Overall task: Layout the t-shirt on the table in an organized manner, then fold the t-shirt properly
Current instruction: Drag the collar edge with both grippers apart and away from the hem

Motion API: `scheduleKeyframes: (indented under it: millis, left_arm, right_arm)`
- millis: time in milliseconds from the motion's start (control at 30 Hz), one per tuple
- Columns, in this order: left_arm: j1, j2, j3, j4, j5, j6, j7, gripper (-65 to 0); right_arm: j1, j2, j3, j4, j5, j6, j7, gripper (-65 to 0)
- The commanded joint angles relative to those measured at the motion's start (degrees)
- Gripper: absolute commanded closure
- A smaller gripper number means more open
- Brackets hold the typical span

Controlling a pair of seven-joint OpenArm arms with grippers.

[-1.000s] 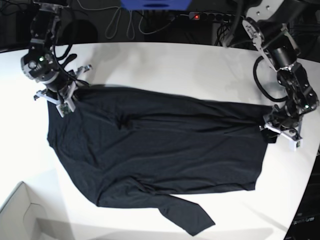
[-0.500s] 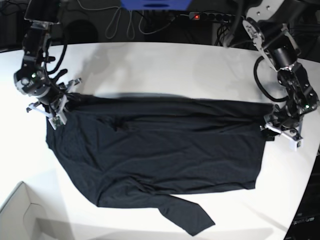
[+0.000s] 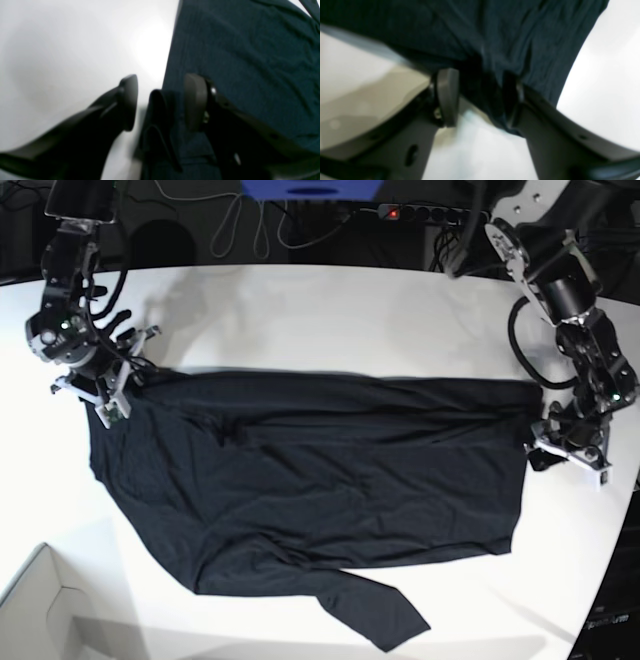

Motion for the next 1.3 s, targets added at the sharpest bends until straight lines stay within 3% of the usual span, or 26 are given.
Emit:
scheduleKeyframes:
  millis: [0, 100, 200, 333, 567, 767, 1000, 1267]
  left_arm:
    - [-1.16, -0.67, -0.28, 2.62, -1.01, -0.59, -1.19, -29.4]
    - [1.04, -0.41, -0.46, 7.37, -1.81, -0.68, 1.0, -29.4]
    - [3.85, -0.14, -0.46, 11.94, -7.96, -0.68, 3.47, -30.3]
    - [9.83, -0.05, -0.46, 17.83, -14.55, 0.02, 5.58, -38.6]
    - [18.09, 3.99, -0.46, 17.39, -15.34, 0.02, -2.07, -47.3]
    - [18.53, 5.22, -0.37, 11.94, -15.61, -0.15, -6.91, -51.4]
    - [18.45, 5.22, -0.46, 7.19, -15.7, -0.06, -11.3, -51.6]
    - [16.77, 5.22, -0.2, 1.3, -15.7, -0.5, -11.13, -51.2]
  right_arm:
    - [0.95, 0.52, 0.68, 1.12, 0.73, -0.23, 1.04, -34.0]
    - [1.12, -1.24, 4.81, 1.47, 0.82, -0.23, 1.04, -37.3]
    - [1.12, -3.17, 8.76, 3.66, 0.82, -0.23, 1.04, -38.7]
    - [0.68, -3.88, 9.2, 7.71, 0.82, -0.23, 1.04, -38.8]
    - [-1.08, -3.96, 9.56, 9.12, 0.82, -0.23, 1.13, -38.8]
    - [-1.78, -3.96, 9.2, 9.03, 0.91, -0.23, 1.13, -38.6]
    - [-2.66, -4.32, 9.47, 9.12, 0.91, -0.23, 1.13, -38.5]
    - [-3.71, -4.23, 9.47, 9.2, 0.91, -0.23, 1.31, -38.5]
